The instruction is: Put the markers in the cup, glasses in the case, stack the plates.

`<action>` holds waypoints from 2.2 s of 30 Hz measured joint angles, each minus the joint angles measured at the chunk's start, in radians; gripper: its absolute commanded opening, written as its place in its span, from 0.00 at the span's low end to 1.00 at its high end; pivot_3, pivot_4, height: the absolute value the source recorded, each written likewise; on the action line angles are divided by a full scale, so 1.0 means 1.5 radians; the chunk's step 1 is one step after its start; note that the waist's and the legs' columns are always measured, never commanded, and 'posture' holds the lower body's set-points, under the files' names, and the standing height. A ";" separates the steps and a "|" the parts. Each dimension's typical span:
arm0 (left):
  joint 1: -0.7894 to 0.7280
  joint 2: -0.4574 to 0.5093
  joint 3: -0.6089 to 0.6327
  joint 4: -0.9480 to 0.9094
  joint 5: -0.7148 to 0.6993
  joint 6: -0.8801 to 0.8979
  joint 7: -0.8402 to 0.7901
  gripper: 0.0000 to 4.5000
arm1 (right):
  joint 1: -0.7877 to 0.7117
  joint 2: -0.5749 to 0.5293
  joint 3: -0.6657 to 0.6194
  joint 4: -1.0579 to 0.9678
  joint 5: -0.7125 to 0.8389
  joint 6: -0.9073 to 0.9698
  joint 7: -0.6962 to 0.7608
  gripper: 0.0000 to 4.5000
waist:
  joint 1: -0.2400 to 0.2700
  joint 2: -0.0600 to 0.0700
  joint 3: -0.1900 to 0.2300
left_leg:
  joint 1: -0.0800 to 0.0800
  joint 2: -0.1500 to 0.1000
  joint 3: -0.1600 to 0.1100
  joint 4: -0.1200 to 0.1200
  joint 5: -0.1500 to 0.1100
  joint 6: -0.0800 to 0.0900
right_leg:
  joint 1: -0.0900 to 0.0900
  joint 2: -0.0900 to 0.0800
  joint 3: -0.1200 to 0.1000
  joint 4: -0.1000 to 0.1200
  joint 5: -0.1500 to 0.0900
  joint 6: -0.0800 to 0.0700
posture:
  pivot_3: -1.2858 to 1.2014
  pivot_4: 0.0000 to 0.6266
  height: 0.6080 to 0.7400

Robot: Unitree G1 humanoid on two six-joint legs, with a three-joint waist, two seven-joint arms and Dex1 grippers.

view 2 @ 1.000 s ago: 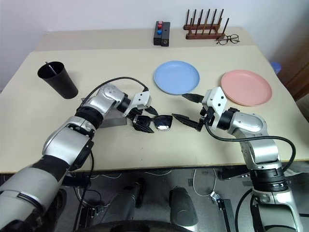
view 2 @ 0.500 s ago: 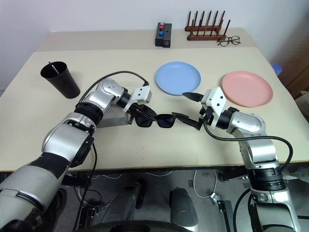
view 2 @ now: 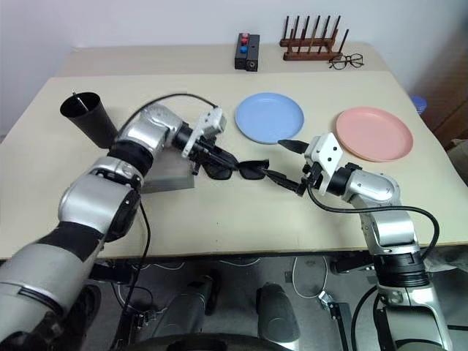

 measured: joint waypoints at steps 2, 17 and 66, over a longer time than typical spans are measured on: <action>-0.016 0.009 0.013 -0.005 -0.012 0.024 -0.007 0.07 | -0.004 0.001 0.002 0.002 -0.003 -0.002 0.000 0.87 | 0.000 0.000 0.000 | 0.000 0.000 0.000 0.000 0.000 0.000 | 0.000 0.000 0.000 0.000 0.000 0.000 | 0.52 0.24 0.99; 0.001 0.270 -0.176 -0.083 -0.120 0.042 -0.012 0.07 | -0.017 0.011 0.018 0.036 -0.013 -0.028 0.007 0.87 | 0.001 0.000 0.000 | 0.000 0.000 0.000 0.000 0.000 0.000 | 0.000 0.000 0.001 0.000 0.000 0.000 | 0.52 0.24 0.99; 0.176 0.392 -0.375 -0.162 -0.365 0.076 -0.012 0.99 | -0.040 0.024 0.025 -0.001 0.009 0.023 0.008 0.87 | 0.001 0.000 0.001 | 0.000 0.000 0.001 -0.001 0.000 0.000 | -0.003 0.000 0.003 0.000 0.000 -0.001 | 0.52 0.24 0.99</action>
